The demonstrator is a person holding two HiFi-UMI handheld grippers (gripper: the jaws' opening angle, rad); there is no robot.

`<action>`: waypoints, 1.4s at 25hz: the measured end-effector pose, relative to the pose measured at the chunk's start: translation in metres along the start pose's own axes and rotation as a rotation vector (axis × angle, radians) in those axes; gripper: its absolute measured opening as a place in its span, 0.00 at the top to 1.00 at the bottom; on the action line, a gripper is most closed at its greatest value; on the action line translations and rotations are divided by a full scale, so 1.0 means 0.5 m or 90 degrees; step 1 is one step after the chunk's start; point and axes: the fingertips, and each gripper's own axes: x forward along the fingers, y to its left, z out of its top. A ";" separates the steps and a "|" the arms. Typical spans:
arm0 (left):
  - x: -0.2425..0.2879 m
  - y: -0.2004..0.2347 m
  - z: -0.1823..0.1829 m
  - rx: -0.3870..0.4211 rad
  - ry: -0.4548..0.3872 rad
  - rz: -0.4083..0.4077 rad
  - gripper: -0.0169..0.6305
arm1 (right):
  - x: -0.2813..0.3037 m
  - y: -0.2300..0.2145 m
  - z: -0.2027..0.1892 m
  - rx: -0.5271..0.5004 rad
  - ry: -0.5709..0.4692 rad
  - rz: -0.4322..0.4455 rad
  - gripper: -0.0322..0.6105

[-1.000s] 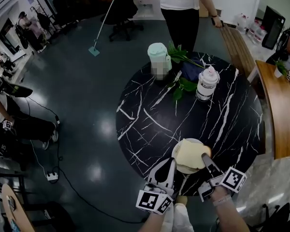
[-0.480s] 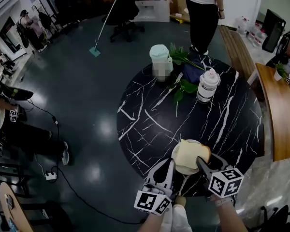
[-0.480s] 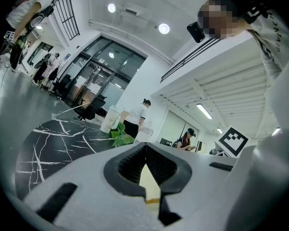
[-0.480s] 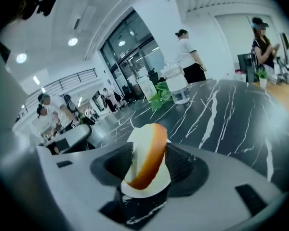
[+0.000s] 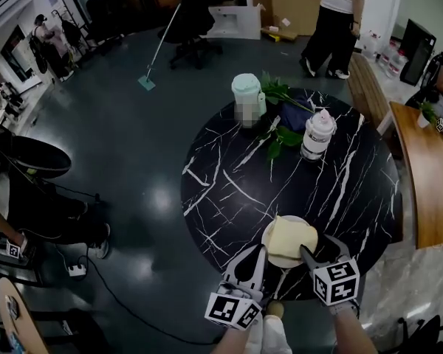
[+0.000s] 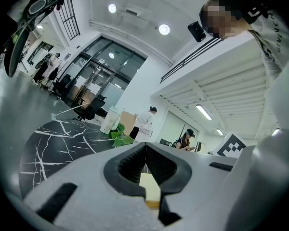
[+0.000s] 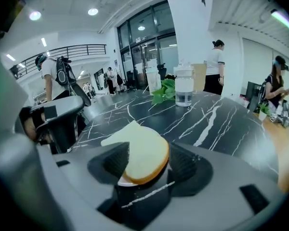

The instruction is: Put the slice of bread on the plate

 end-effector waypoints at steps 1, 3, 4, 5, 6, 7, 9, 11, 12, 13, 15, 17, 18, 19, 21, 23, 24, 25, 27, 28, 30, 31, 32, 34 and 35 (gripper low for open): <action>-0.002 0.000 0.000 0.001 0.000 -0.001 0.96 | -0.005 0.001 0.006 0.005 -0.012 -0.001 0.59; -0.006 -0.002 -0.002 0.004 0.002 -0.005 0.96 | -0.017 0.002 0.018 0.012 -0.038 -0.002 0.59; -0.008 -0.004 -0.003 0.005 0.004 -0.008 0.96 | -0.024 0.003 0.023 0.013 -0.050 -0.003 0.59; -0.009 -0.006 -0.003 0.006 0.005 -0.009 0.96 | -0.031 0.005 0.027 0.015 -0.060 -0.002 0.59; -0.011 -0.010 -0.003 0.007 0.006 -0.012 0.96 | -0.037 0.009 0.031 0.019 -0.066 0.003 0.59; -0.011 -0.013 -0.002 0.009 0.006 -0.016 0.96 | -0.043 0.015 0.033 0.025 -0.071 0.010 0.59; -0.011 -0.020 0.005 0.010 0.006 -0.019 0.96 | -0.054 0.030 0.039 0.039 -0.078 0.030 0.59; -0.011 -0.028 0.012 0.010 0.007 -0.025 0.96 | -0.066 0.048 0.045 0.060 -0.084 0.057 0.59; -0.012 -0.033 0.014 0.012 0.009 -0.030 0.96 | -0.074 0.057 0.049 0.076 -0.088 0.070 0.59; -0.013 -0.038 0.017 0.015 0.011 -0.035 0.96 | -0.083 0.064 0.053 0.092 -0.095 0.080 0.61; -0.017 -0.050 0.024 0.022 0.017 -0.044 0.96 | -0.106 0.074 0.062 0.116 -0.111 0.090 0.80; -0.021 -0.064 0.034 0.030 0.022 -0.051 0.96 | -0.130 0.087 0.071 0.129 -0.125 0.107 0.89; -0.023 -0.072 0.040 0.033 0.025 -0.055 0.96 | -0.142 0.095 0.077 0.135 -0.134 0.118 0.90; -0.025 -0.080 0.045 0.038 0.028 -0.062 0.96 | -0.155 0.103 0.084 0.139 -0.142 0.129 0.91; -0.031 -0.102 0.051 0.049 0.036 -0.081 0.96 | -0.183 0.121 0.095 0.143 -0.158 0.144 0.92; -0.041 -0.125 0.058 0.056 0.045 -0.096 0.96 | -0.213 0.135 0.102 0.143 -0.170 0.150 0.92; -0.047 -0.135 0.062 0.056 0.048 -0.100 0.96 | -0.226 0.141 0.103 0.145 -0.176 0.151 0.93; -0.053 -0.143 0.065 0.054 0.050 -0.101 0.96 | -0.239 0.146 0.104 0.148 -0.181 0.150 0.93; -0.064 -0.157 0.074 0.050 0.051 -0.102 0.96 | -0.260 0.154 0.107 0.154 -0.193 0.148 0.94; -0.069 -0.163 0.078 0.049 0.050 -0.103 0.96 | -0.269 0.159 0.109 0.155 -0.199 0.148 0.94; -0.076 -0.176 0.089 0.053 0.048 -0.109 0.96 | -0.283 0.170 0.114 0.154 -0.205 0.148 0.94; -0.078 -0.183 0.094 0.055 0.047 -0.113 0.96 | -0.289 0.174 0.117 0.151 -0.206 0.148 0.94; -0.079 -0.189 0.098 0.056 0.045 -0.117 0.96 | -0.295 0.178 0.120 0.149 -0.209 0.148 0.94; -0.080 -0.200 0.105 0.058 0.044 -0.122 0.96 | -0.306 0.181 0.130 0.145 -0.218 0.147 0.94; -0.080 -0.204 0.108 0.058 0.043 -0.123 0.96 | -0.311 0.182 0.135 0.144 -0.223 0.145 0.94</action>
